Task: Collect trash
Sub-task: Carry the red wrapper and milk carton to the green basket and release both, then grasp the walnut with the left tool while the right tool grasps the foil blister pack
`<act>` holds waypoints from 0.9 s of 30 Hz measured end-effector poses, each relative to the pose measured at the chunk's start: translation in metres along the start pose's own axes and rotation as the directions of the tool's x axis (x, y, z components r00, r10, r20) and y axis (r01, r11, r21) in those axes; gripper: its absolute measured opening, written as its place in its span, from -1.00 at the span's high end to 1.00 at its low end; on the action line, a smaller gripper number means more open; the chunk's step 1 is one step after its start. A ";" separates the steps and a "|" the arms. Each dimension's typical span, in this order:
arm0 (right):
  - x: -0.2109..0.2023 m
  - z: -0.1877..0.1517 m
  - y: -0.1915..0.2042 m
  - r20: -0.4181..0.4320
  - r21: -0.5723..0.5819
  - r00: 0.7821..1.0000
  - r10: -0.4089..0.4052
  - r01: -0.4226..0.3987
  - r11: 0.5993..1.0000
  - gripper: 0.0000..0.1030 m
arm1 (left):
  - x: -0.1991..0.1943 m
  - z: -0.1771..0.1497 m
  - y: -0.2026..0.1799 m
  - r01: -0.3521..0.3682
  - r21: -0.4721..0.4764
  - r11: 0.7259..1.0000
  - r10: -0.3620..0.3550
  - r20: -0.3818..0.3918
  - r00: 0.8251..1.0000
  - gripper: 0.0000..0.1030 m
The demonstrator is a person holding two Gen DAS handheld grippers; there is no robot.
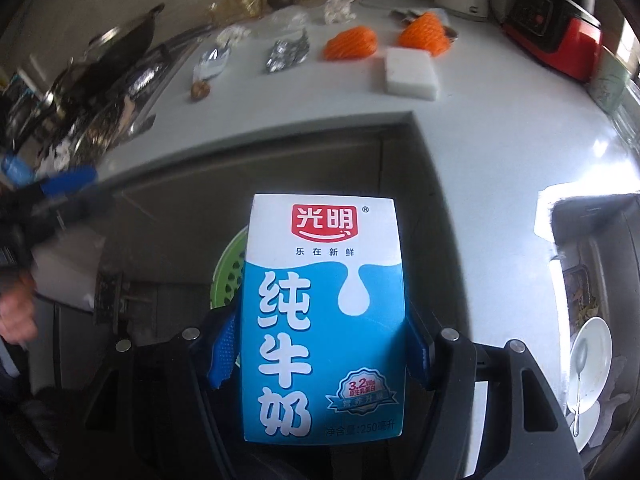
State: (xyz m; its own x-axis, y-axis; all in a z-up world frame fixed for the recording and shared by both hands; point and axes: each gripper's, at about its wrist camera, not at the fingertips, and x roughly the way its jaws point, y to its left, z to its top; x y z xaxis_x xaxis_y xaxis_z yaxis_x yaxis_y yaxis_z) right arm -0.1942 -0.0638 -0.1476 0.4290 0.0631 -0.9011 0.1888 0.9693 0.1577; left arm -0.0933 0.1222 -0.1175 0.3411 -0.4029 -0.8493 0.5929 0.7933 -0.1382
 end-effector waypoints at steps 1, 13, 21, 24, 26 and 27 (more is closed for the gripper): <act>0.005 -0.002 0.004 -0.009 -0.011 1.000 -0.007 0.007 1.000 -0.43 | -0.004 0.003 0.009 -0.014 -0.019 1.000 0.014 0.011 1.000 -0.74; 0.011 0.032 0.013 0.050 0.038 0.995 -0.091 0.089 0.995 -0.72 | 0.026 0.050 0.079 -0.078 -0.079 0.994 0.082 0.046 0.996 -0.74; 0.011 0.079 0.019 0.105 0.132 0.985 -0.137 0.123 0.984 -0.74 | 0.082 0.093 0.099 -0.112 -0.020 0.993 0.113 0.028 0.993 -0.69; 0.015 0.094 0.024 0.110 0.162 0.984 -0.139 0.120 0.979 -0.74 | 0.100 0.105 0.108 -0.121 -0.011 0.993 0.121 0.015 0.993 -0.63; 0.019 0.102 0.028 0.107 0.172 0.983 -0.152 0.132 0.976 -0.74 | 0.110 0.111 0.113 -0.116 -0.016 0.993 0.116 0.002 0.993 -0.56; 0.021 0.106 0.030 0.107 0.178 0.982 -0.157 0.136 0.975 -0.74 | 0.116 0.114 0.116 -0.114 -0.014 0.993 0.114 -0.007 0.993 -0.54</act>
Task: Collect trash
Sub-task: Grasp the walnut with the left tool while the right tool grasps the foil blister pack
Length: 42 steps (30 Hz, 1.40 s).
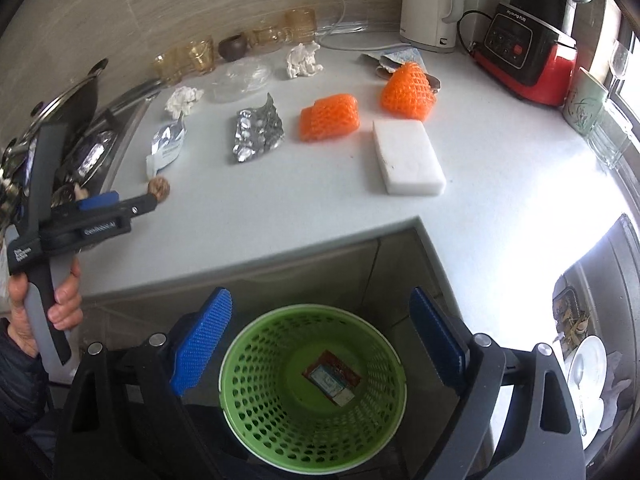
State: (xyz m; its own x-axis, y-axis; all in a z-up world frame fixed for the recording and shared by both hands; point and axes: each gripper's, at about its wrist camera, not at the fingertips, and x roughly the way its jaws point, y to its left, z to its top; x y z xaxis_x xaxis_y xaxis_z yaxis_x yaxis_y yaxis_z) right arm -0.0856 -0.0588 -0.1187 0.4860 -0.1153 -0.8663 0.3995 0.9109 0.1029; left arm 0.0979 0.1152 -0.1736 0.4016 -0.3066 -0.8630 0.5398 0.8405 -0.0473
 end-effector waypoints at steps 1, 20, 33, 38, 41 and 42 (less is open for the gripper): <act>0.003 0.005 0.002 0.000 0.009 1.000 -0.003 0.003 1.000 -0.74 | 0.004 0.002 0.001 -0.001 0.002 1.000 0.001 -0.004 1.000 -0.51; 0.037 0.073 0.028 -0.011 -0.091 0.999 0.046 -0.047 0.995 -0.74 | 0.040 0.020 -0.007 -0.035 0.031 0.999 0.036 -0.037 0.999 0.32; 0.140 0.165 0.085 -0.065 -0.257 0.997 0.040 -0.056 0.965 -0.74 | 0.013 0.017 0.005 -0.026 -0.046 0.999 0.025 -0.021 0.999 0.32; 0.181 0.179 0.089 -0.108 -0.258 0.994 0.010 -0.038 0.965 -0.74 | -0.001 0.015 0.005 0.006 -0.060 0.998 -0.006 -0.003 1.000 0.32; 0.195 0.182 0.088 -0.130 -0.254 0.992 0.003 -0.036 0.966 -0.63 | -0.006 0.014 0.004 0.014 -0.050 0.999 -0.014 0.000 1.000 0.32; 0.198 0.182 0.088 -0.136 -0.253 0.991 0.003 -0.037 0.967 -0.59 | -0.006 0.014 0.003 0.019 -0.048 0.999 -0.019 -0.001 1.000 0.32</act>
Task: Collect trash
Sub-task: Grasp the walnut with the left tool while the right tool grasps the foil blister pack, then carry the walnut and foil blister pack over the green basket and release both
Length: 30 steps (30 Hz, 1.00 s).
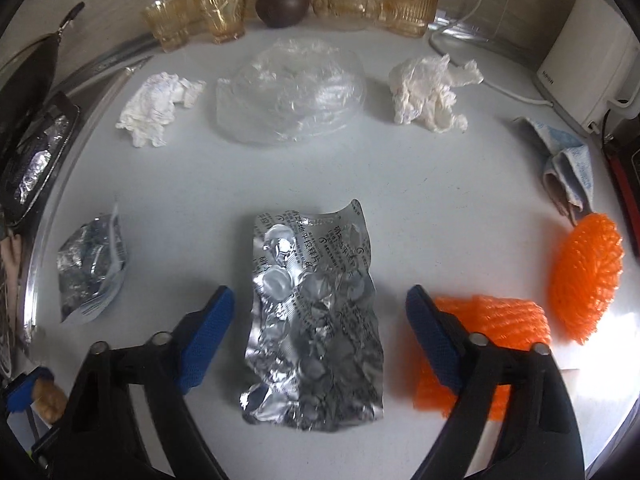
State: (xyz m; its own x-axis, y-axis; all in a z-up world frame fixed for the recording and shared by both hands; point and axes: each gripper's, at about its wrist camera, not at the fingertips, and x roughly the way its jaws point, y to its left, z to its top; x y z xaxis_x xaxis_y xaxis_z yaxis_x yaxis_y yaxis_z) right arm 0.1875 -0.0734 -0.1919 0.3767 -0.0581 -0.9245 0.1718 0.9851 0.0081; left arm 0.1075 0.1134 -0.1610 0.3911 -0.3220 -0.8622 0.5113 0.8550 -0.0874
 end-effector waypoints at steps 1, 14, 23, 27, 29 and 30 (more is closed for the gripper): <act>0.002 0.000 0.000 -0.007 0.000 1.000 0.002 -0.002 1.000 -0.54 | -0.001 0.000 0.000 0.006 0.001 1.000 -0.006 -0.001 1.000 0.32; -0.023 0.000 0.003 0.051 -0.016 0.998 0.032 -0.031 0.999 -0.02 | -0.017 -0.007 -0.009 0.027 0.059 0.998 -0.027 -0.001 1.000 0.32; -0.120 -0.082 -0.031 0.127 0.062 0.992 0.007 -0.015 0.998 -0.03 | -0.052 -0.027 -0.056 0.159 0.233 0.959 -0.164 0.001 0.987 0.32; -0.152 -0.141 -0.052 0.110 0.127 0.994 -0.022 0.008 0.992 -0.03 | -0.060 -0.042 -0.082 0.223 0.298 0.928 -0.222 -0.036 0.974 0.32; -0.163 -0.170 -0.062 0.099 0.167 0.995 -0.030 0.014 0.986 -0.03 | -0.061 -0.052 -0.096 0.255 0.332 0.908 -0.249 -0.062 0.967 0.32; -0.168 -0.182 -0.066 0.095 0.185 0.995 -0.032 0.014 0.983 -0.03 | -0.061 -0.057 -0.104 0.284 0.349 0.893 -0.271 -0.087 0.959 0.32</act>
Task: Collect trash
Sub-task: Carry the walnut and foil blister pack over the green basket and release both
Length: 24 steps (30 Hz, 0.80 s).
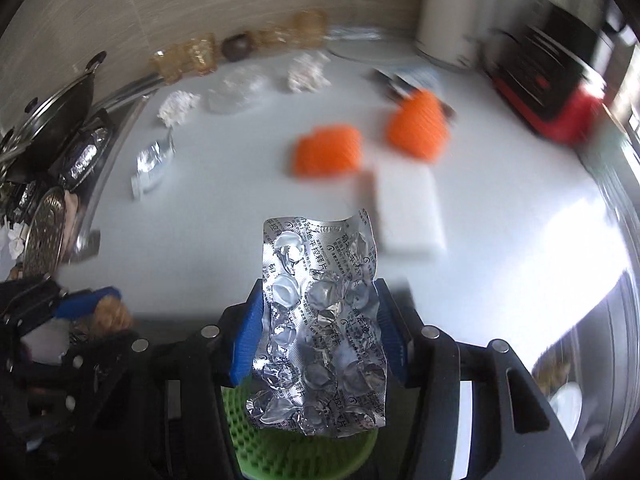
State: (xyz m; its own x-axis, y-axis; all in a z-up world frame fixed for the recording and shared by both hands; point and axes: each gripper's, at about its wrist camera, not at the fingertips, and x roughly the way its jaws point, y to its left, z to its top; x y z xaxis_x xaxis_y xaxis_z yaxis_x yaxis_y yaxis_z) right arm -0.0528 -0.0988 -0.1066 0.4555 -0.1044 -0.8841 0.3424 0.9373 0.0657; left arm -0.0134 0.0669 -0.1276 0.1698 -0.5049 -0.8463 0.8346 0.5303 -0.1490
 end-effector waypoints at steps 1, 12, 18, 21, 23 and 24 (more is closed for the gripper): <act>-0.004 -0.010 -0.005 -0.004 0.016 1.000 0.000 0.000 1.000 -0.03 | 0.002 -0.002 -0.008 0.020 0.013 1.000 -0.020 -0.013 1.000 0.32; -0.028 -0.080 -0.031 -0.031 0.075 0.999 0.027 -0.025 0.997 -0.04 | 0.033 -0.025 -0.077 0.073 0.117 0.990 -0.058 -0.127 0.990 0.32; -0.027 -0.086 -0.029 -0.043 0.056 0.998 0.051 -0.048 0.997 -0.04 | 0.024 -0.026 -0.080 0.016 0.116 0.993 -0.005 -0.097 0.995 -0.24; -0.025 -0.086 -0.026 -0.049 0.044 0.997 0.061 -0.059 0.997 -0.05 | 0.020 -0.022 -0.075 0.002 0.092 0.996 0.005 -0.084 0.996 -0.27; -0.023 -0.085 -0.025 -0.053 0.037 0.996 0.067 -0.065 0.997 -0.05 | 0.019 -0.020 -0.072 -0.005 0.072 0.997 0.010 -0.079 0.997 -0.34; -0.023 -0.085 -0.024 -0.055 0.033 0.996 0.070 -0.068 0.997 -0.05 | 0.017 -0.019 -0.069 -0.011 0.060 0.998 0.016 -0.075 0.997 -0.36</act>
State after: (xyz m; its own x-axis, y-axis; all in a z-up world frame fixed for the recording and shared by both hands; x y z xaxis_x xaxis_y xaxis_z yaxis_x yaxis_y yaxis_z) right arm -0.1414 -0.0901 -0.1274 0.4327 -0.0206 -0.9013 0.3377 0.9306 0.1409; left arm -0.0779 0.0343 -0.1417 0.1434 -0.4441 -0.8844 0.8626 0.4942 -0.1083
